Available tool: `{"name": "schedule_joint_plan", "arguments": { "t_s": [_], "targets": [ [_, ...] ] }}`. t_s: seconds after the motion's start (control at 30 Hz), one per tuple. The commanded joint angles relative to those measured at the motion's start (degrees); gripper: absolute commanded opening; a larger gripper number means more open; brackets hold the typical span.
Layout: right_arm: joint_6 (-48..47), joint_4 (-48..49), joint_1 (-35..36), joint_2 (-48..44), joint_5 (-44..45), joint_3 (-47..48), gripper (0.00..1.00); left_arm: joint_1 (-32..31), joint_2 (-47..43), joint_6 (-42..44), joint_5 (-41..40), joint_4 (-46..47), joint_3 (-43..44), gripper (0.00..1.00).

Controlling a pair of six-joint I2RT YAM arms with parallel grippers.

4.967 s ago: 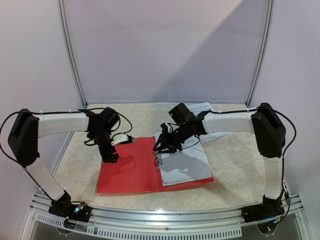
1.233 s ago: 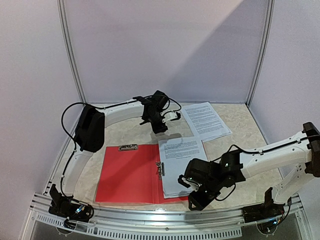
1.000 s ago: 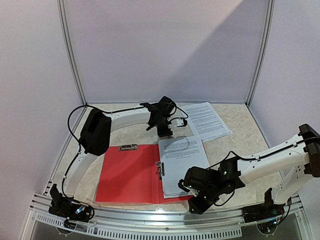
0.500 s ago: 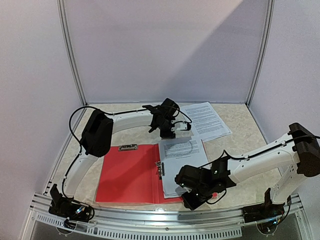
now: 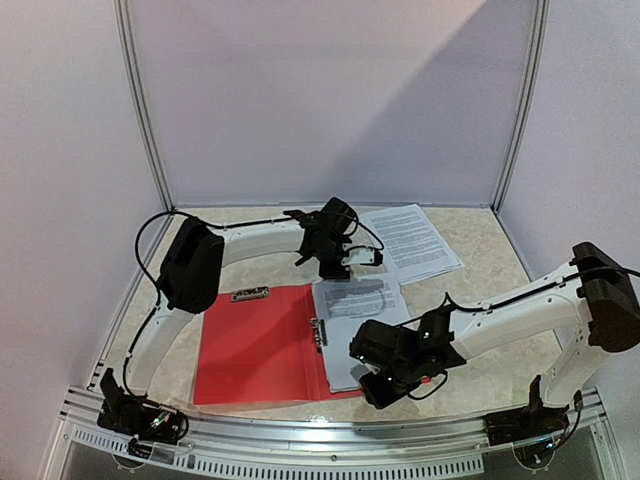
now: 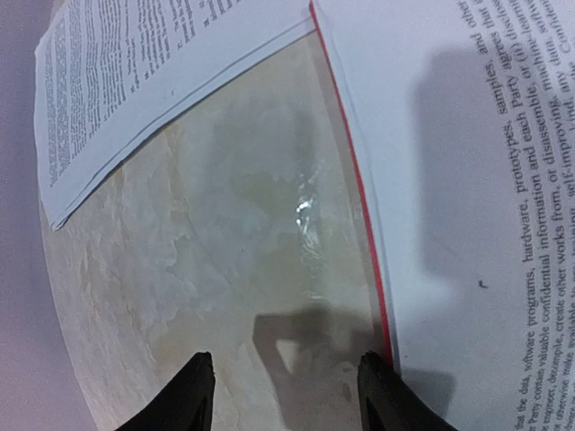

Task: Put the files into the folder
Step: Adjust the file in the folder with some files.

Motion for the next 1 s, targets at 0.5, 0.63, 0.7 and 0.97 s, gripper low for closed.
{"name": "schedule_joint_plan", "arguments": {
  "t_s": [0.5,0.63,0.7,0.97],
  "targets": [
    [-1.53,-1.71,-1.62,1.52,2.89,1.22,0.17,-0.76,-2.89,0.49,-2.09,-2.31,-2.16,0.56],
    [-1.62,-1.91,-1.62,1.66,2.7,1.3,0.17,-0.5,-3.24,0.11,-3.05,-1.56,-2.46,0.57],
    [-1.78,-2.04,-1.73,1.67,2.63,1.26,0.17,-0.22,-3.03,0.15,-4.49,-0.69,-1.89,0.58],
    [-2.6,-1.78,-1.69,0.93,1.03,1.92,0.17,2.08,-3.29,0.06,-10.09,2.0,2.39,0.62]
  ]
}}
